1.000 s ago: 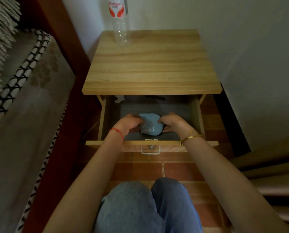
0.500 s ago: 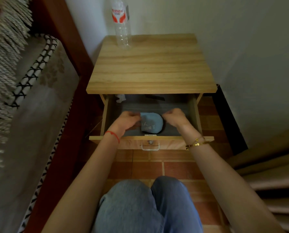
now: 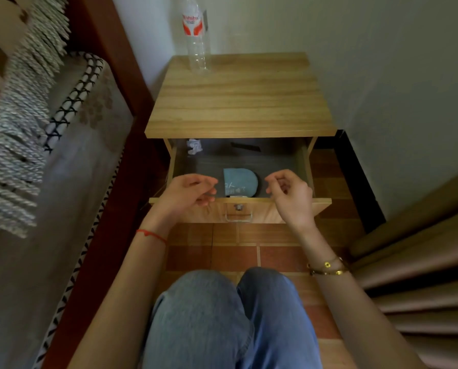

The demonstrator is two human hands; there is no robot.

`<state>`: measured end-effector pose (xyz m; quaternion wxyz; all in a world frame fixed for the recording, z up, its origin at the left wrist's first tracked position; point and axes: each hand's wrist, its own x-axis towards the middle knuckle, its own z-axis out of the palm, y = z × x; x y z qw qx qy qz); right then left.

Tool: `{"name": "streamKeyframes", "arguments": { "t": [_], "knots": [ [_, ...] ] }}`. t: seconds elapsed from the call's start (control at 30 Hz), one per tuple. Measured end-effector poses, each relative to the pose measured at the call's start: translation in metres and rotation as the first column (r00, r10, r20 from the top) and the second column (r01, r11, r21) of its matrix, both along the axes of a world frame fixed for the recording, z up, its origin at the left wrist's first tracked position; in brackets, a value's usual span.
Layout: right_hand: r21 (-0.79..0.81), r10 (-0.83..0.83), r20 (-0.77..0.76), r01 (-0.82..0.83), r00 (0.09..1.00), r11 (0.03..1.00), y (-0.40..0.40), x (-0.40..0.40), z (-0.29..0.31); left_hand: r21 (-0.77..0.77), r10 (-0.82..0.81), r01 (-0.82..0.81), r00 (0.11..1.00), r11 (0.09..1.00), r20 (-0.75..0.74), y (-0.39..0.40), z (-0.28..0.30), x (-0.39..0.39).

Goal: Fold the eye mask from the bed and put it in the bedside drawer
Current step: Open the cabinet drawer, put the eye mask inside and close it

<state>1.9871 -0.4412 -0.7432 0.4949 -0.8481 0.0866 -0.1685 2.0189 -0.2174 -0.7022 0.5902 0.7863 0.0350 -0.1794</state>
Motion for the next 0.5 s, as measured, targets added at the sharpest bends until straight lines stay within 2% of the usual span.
{"name": "streamKeyframes", "arguments": {
  "t": [0.1, 0.27, 0.5],
  "knots": [
    [-0.003, 0.038, 0.037, -0.038, 0.999, 0.999, 0.001, -0.013, -0.003, 0.088, -0.050, 0.049, 0.999, 0.995, 0.010, 0.006, -0.002, -0.011],
    [-0.008, 0.123, -0.017, -0.123, 0.992, 0.992, 0.006, -0.030, -0.015, 0.210, -0.130, 0.150, 0.986, 0.966, -0.109, 0.006, -0.013, -0.018],
    [-0.081, 0.098, -0.086, -0.105, 0.991, 0.991, 0.013, -0.043, -0.039, 0.198, -0.113, 0.148, 0.977, 0.969, -0.178, -0.001, -0.026, -0.021]
  ]
}}
